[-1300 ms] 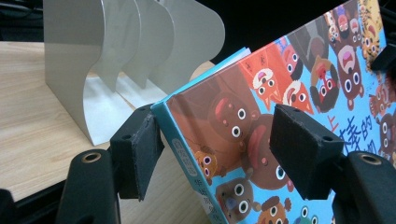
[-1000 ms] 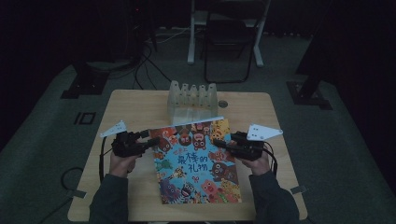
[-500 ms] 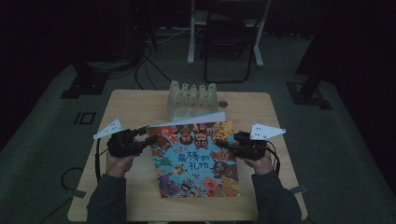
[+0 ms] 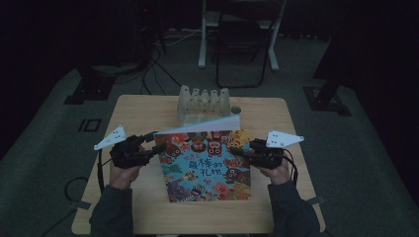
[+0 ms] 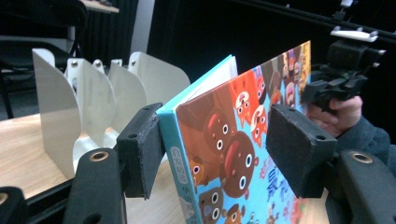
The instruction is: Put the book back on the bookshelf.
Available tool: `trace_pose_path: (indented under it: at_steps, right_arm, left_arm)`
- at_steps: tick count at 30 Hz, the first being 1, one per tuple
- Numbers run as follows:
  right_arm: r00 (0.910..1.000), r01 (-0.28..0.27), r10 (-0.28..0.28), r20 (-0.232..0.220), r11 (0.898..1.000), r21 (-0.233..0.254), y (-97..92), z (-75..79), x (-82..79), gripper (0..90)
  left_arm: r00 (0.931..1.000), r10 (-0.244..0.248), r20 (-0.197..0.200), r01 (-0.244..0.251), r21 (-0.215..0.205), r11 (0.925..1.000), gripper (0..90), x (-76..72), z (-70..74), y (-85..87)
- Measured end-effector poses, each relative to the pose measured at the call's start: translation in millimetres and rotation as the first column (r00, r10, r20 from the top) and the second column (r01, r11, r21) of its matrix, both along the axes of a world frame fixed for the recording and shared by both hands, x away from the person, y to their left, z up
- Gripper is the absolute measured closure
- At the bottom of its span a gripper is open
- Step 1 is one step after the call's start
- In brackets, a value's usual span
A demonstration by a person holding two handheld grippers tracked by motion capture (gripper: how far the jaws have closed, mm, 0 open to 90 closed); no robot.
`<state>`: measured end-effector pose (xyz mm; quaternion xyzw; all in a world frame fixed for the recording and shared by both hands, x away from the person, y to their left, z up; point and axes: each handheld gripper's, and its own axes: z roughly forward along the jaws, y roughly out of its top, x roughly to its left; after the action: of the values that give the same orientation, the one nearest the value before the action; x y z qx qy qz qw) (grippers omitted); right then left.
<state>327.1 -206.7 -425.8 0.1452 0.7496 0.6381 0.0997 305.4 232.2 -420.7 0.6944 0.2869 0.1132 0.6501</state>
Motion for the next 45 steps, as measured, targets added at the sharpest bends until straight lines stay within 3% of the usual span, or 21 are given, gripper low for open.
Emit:
trace_pose_path:
  at_steps: [7, 21, 26, 33, 40, 45]
  right_arm:
    - [0.9998, 0.015, -0.015, 0.010, 1.000, -0.020, -1.5, -2.5, 0.3, 70.1]
    - [0.9998, 0.015, -0.015, 0.014, 0.999, -0.036, -3.6, -7.4, 3.5, 69.9]
    - [0.9983, 0.050, -0.048, 0.032, 0.997, -0.055, -2.8, -8.1, 4.3, 66.9]
    - [0.9982, 0.049, -0.047, 0.036, 0.997, -0.059, -3.2, -8.1, 4.8, 66.2]
    - [0.9981, 0.039, -0.036, 0.049, 0.997, -0.065, -4.7, -8.2, 1.5, 65.9]
    - [0.9976, 0.035, -0.031, 0.062, 0.997, -0.070, -5.3, -8.5, -0.3, 66.0]
  left_arm:
    - [0.9992, -0.009, 0.039, 0.008, 0.012, 0.9999, 38.1, -7.3, 11.2, -4.3]
    - [0.9960, -0.017, 0.088, 0.014, 0.043, 0.9990, 39.3, -17.1, 18.5, -10.9]
    - [0.9947, -0.021, 0.100, 0.017, 0.046, 0.9988, 39.6, -19.4, 19.5, -12.7]
    - [0.9937, -0.021, 0.110, 0.015, 0.052, 0.9985, 39.6, -22.5, 19.4, -13.5]
    - [0.9904, -0.036, 0.133, 0.032, 0.027, 0.9991, 45.1, -27.2, 14.2, -10.1]
    - [0.9884, -0.034, 0.148, 0.024, 0.070, 0.9973, 45.5, -27.2, 11.9, -12.8]
